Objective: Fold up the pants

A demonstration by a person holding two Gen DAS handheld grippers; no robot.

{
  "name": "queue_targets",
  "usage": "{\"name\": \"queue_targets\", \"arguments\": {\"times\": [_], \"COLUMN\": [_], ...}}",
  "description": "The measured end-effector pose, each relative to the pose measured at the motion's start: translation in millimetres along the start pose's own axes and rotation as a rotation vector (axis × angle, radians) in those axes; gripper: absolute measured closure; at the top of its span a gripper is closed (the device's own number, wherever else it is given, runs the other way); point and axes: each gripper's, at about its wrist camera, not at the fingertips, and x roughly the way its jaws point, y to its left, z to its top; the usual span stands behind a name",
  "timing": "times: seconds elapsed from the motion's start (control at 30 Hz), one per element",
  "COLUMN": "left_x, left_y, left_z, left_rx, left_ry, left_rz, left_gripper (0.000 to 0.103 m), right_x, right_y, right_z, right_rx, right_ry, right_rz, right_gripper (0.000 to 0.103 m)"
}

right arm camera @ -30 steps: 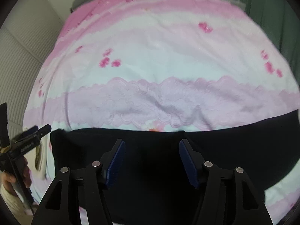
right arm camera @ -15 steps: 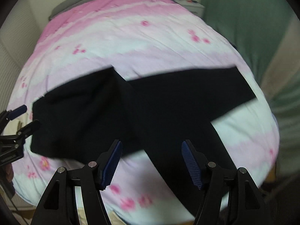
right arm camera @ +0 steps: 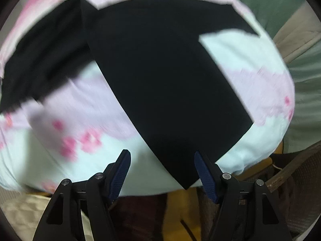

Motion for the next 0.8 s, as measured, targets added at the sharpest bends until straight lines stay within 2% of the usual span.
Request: {"name": "queue_targets", "arguments": {"times": [0.17, 0.2, 0.23, 0.27, 0.3, 0.33, 0.4, 0.53, 0.6, 0.7, 0.8], "left_x": [14, 15, 16, 16, 17, 17, 15, 3, -5, -11, -12], "left_y": [-10, -12, -13, -14, -15, -15, -15, -13, -13, -18, -21], "left_z": [9, 12, 16, 18, 22, 27, 37, 66, 88, 123, 158], "left_rx": [-0.046, -0.056, -0.067, -0.074, -0.084, -0.097, -0.12, -0.199, -0.229, -0.246, -0.263], "left_ry": [0.072, 0.08, 0.084, 0.086, 0.087, 0.086, 0.078, 0.033, -0.009, -0.054, -0.088], "left_rz": [0.033, 0.04, 0.047, 0.051, 0.059, 0.068, 0.077, 0.072, 0.071, 0.093, 0.106], "left_gripper": [0.018, 0.018, 0.018, 0.018, 0.018, 0.018, 0.018, 0.018, 0.018, 0.018, 0.018], "right_x": [52, 57, 61, 61, 58, 49, 27, -48, -89, -126, -137], "right_y": [-7, -9, -11, -14, -17, -22, -38, -93, -126, -160, -189], "right_z": [3, 5, 8, 12, 17, 23, 35, 81, 120, 174, 236], "right_rx": [-0.055, -0.064, -0.074, -0.09, -0.107, -0.121, -0.102, -0.022, 0.016, 0.042, 0.054], "right_ry": [0.081, 0.088, 0.091, 0.088, 0.086, 0.077, 0.025, -0.174, -0.291, -0.395, -0.429], "right_rz": [-0.008, 0.002, 0.014, 0.022, 0.028, 0.05, 0.067, 0.065, 0.024, -0.028, -0.048], "right_gripper": [0.037, 0.041, 0.059, 0.072, 0.095, 0.098, 0.099, 0.099, 0.099, 0.099, 0.099]}}
